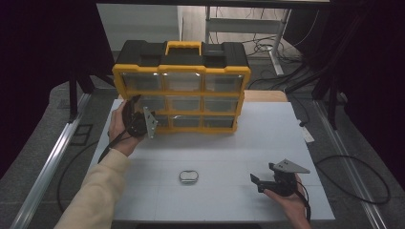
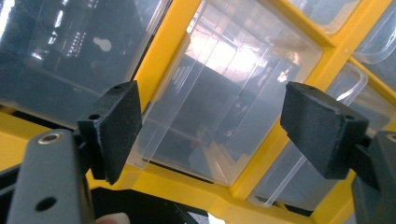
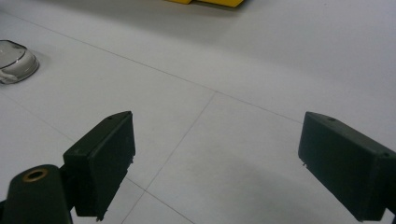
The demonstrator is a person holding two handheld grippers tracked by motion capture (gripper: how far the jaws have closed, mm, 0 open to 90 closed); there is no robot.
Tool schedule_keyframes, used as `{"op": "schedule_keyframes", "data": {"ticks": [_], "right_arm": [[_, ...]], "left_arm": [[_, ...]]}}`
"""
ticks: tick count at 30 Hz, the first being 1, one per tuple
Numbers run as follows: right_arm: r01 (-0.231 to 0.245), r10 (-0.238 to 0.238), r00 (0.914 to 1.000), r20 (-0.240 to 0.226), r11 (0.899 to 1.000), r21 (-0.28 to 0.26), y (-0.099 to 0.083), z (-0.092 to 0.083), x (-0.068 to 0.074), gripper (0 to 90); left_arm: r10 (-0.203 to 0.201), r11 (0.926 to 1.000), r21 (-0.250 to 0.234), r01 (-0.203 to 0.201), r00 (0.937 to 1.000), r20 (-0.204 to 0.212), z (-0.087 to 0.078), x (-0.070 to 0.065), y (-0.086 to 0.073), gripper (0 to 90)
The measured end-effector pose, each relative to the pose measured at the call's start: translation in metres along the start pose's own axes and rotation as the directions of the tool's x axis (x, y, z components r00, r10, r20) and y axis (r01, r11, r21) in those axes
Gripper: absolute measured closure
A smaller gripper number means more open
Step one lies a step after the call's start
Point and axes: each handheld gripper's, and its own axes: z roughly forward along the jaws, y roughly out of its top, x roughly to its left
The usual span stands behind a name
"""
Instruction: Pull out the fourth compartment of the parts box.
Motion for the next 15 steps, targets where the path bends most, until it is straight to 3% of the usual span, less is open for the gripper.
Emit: {"op": "schedule_keyframes", "data": {"ticks": [15], "right_arm": [[-0.001,0.001,1.0000,-0.003,1.000,0.003,-0.0003,0.0003,0.0001,11.6]], "left_arm": [[0.030,0.9996,0.006,-0.029,0.9991,-0.030,0.0041,0.0023,-0.0033,29.7]]}}
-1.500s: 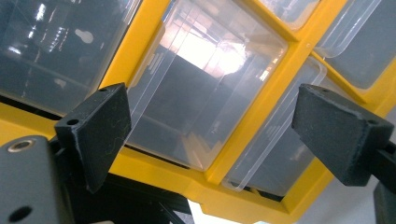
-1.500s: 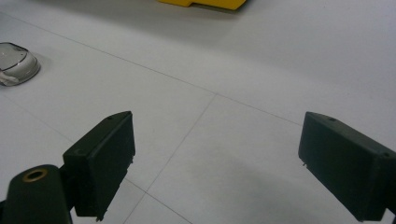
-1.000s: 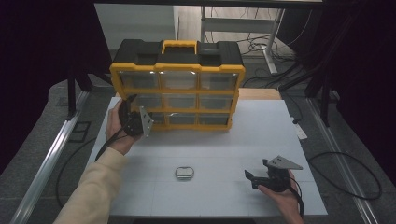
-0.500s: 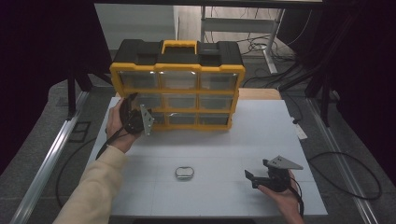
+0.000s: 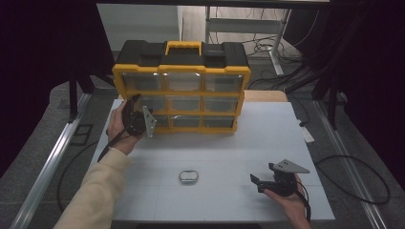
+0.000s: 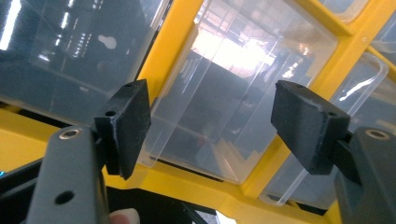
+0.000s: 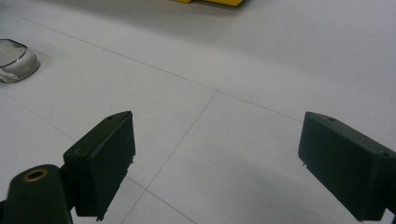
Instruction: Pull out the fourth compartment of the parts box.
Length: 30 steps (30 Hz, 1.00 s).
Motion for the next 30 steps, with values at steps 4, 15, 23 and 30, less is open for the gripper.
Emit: {"op": "schedule_keyframes", "data": {"ticks": [4,15,23,30], "right_arm": [[0.001,-0.001,1.0000,-0.001,1.000,0.002,0.0000,0.0001,-0.0001,11.6],[-0.004,0.004,1.0000,-0.005,1.000,0.002,-0.0001,0.0001,-0.0004,11.6],[-0.027,0.027,0.9995,-0.016,1.000,0.000,-0.0005,0.0001,-0.0022,11.8],[-0.048,0.047,0.9986,-0.023,0.999,-0.003,-0.0009,-0.0002,-0.0038,11.9]], "left_arm": [[0.002,1.0000,-0.001,-0.002,1.0000,-0.007,0.0003,0.0007,-0.0005,33.2],[0.028,0.9996,0.000,-0.028,0.9988,-0.040,0.0008,0.0016,-0.0012,41.6],[0.056,0.9984,0.006,-0.055,0.9958,-0.072,0.0003,0.0012,-0.0006,46.8],[0.045,0.9990,0.007,-0.045,0.9952,-0.086,-0.0002,0.0014,-0.0002,51.1]]}}
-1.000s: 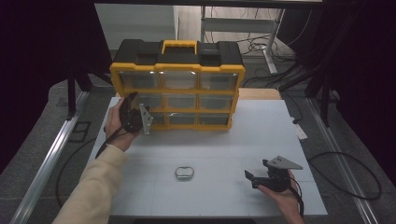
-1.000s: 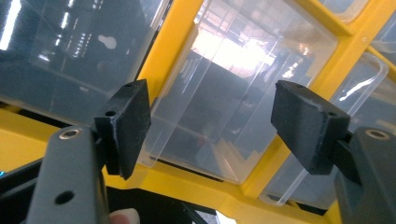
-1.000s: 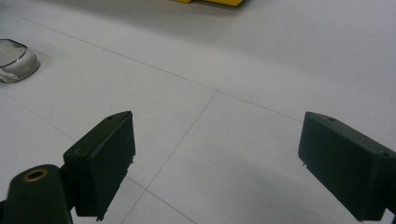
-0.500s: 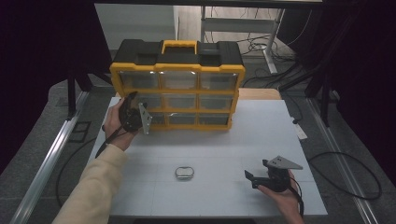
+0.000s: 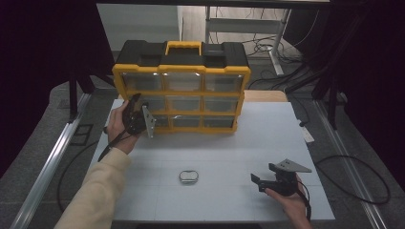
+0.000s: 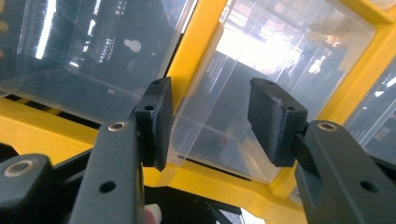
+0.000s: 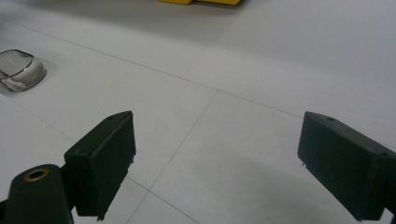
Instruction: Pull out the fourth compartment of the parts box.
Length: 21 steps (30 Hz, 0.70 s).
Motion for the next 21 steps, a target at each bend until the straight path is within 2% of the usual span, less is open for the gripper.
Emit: {"op": "schedule_keyframes", "data": {"ticks": [14,21], "right_arm": [[0.012,-0.012,0.9999,0.006,1.000,0.003,0.0002,0.0000,0.0008,11.9],[0.016,-0.016,0.9998,0.009,1.000,0.004,0.0001,0.0001,0.0009,12.0]], "left_arm": [[0.005,0.9999,-0.012,-0.005,0.9997,-0.024,-0.0004,0.0010,-0.0015,64.8],[0.026,0.9996,-0.012,-0.027,0.9990,-0.036,-0.0008,-0.0003,-0.0013,67.0]]}}
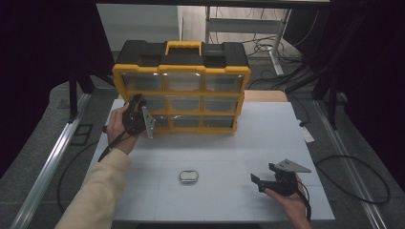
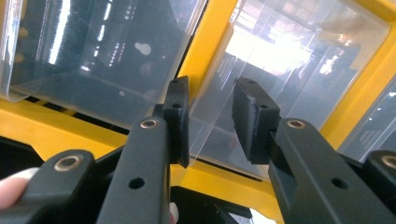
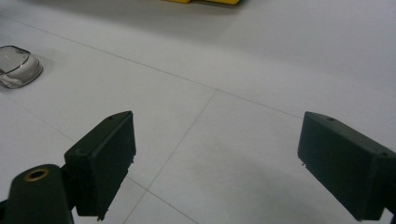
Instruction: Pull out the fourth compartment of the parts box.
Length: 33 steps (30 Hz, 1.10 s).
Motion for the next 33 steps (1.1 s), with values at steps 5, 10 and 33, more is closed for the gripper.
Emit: {"op": "schedule_keyframes", "data": {"ticks": [5,10,33], "right_arm": [[0.002,-0.002,1.0000,0.001,1.000,0.001,0.0000,0.0001,0.0000,12.0],[0.002,-0.002,1.0000,0.002,1.000,0.001,0.0000,-0.0001,0.0000,12.0],[0.005,-0.005,1.0000,0.004,1.000,0.002,-0.0001,0.0000,-0.0002,12.0]], "left_arm": [[0.005,1.0000,0.000,-0.005,1.0000,-0.009,-0.0004,-0.0004,-0.0003,67.7],[0.000,1.0000,-0.002,0.000,1.0000,-0.008,-0.0013,-0.0004,-0.0008,69.2],[-0.002,1.0000,-0.004,0.002,0.9999,-0.011,-0.0039,-0.0014,-0.0014,70.2]]}}
